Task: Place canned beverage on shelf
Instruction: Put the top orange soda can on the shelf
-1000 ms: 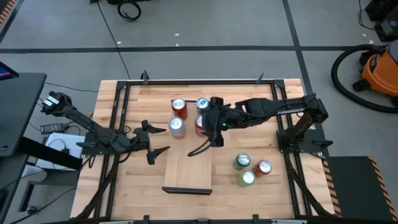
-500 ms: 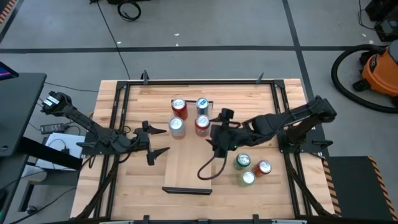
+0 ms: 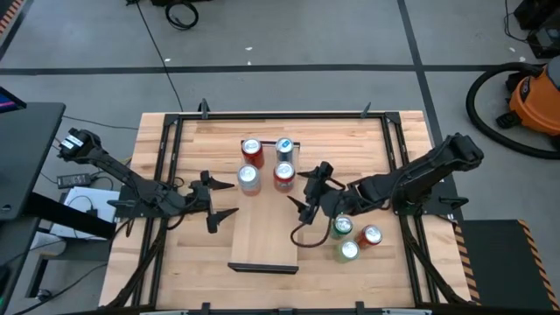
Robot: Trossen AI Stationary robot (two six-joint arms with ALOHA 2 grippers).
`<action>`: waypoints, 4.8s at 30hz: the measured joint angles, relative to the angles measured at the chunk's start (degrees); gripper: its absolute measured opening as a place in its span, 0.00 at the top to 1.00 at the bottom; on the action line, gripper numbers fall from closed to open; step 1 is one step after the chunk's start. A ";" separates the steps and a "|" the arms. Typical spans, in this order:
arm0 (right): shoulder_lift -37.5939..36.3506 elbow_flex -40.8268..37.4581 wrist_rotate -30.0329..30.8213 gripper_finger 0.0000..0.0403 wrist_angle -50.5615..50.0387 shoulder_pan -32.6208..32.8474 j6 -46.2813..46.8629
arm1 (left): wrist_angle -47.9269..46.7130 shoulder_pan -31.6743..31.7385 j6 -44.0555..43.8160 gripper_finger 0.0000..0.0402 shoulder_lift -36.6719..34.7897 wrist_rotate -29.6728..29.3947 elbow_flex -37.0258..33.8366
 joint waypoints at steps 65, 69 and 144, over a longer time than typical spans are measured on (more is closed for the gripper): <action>6.94 29.59 -21.53 0.24 -30.03 -5.71 -25.95 | -0.10 0.42 -0.27 0.02 0.00 0.09 0.00; 11.03 37.61 -25.11 0.18 -36.95 -8.59 -28.07 | -1.23 0.26 -4.09 0.02 0.00 0.08 0.00; 19.85 55.81 -37.80 0.14 -52.70 -10.09 -36.97 | -4.90 -6.81 -19.01 0.02 0.02 0.92 0.00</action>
